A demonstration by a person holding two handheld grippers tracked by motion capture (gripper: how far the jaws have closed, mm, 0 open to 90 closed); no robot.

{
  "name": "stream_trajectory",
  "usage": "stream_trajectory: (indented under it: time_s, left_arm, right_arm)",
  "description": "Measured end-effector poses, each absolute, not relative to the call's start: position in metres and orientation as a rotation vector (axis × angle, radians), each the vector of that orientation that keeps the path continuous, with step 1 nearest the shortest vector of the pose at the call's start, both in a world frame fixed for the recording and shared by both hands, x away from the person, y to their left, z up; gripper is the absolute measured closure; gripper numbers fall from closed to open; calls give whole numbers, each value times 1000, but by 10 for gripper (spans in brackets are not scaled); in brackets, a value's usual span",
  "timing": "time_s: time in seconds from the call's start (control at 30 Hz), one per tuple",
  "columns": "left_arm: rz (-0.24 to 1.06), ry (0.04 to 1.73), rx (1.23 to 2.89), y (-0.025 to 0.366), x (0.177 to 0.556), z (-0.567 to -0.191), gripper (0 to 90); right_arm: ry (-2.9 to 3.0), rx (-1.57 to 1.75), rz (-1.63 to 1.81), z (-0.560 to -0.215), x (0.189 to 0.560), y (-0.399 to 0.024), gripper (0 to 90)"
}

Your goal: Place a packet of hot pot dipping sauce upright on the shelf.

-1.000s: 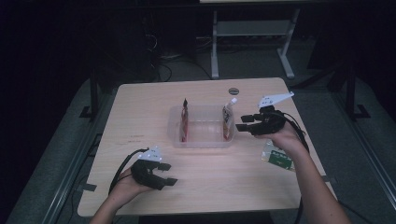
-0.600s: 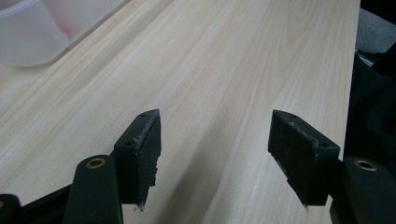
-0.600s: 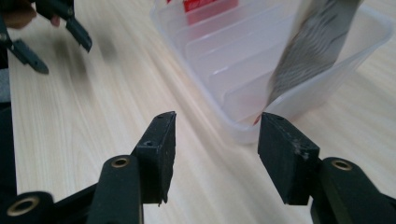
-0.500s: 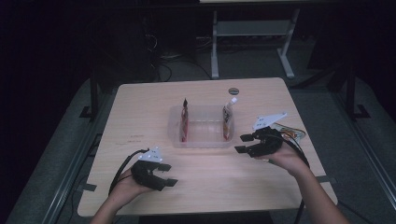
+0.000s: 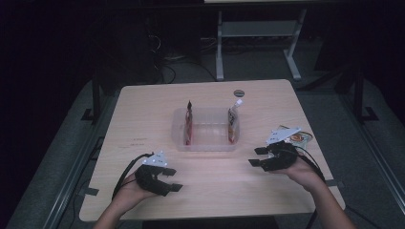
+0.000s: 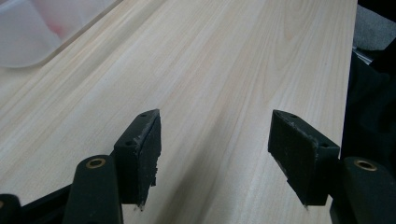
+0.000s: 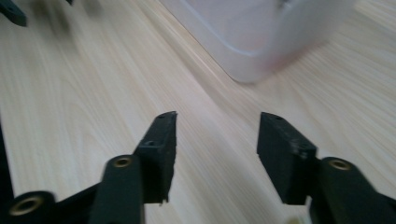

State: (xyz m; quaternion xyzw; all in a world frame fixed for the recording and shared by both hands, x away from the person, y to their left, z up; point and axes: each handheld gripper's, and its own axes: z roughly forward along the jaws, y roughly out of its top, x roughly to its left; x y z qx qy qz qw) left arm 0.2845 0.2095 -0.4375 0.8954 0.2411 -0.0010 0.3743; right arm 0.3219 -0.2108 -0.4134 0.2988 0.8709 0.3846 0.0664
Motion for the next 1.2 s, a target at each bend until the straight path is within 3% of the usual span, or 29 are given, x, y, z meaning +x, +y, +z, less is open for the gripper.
stream_trajectory:
  time_s: [0.27, 0.47, 1.2]
  left_arm:
    - [-4, 607, 2293, 206, 283, -438, 342]
    - [-14, 603, 2294, 204, 282, -439, 342]
    - [-16, 596, 2310, 202, 283, -440, 343]
  right_arm:
    - [2551, 998, 1108, -413, 332, -253, 762]
    - [2502, 1114, 1068, -418, 337, -289, 892]
    - [2313, 1336, 805, -435, 356, -342, 899]
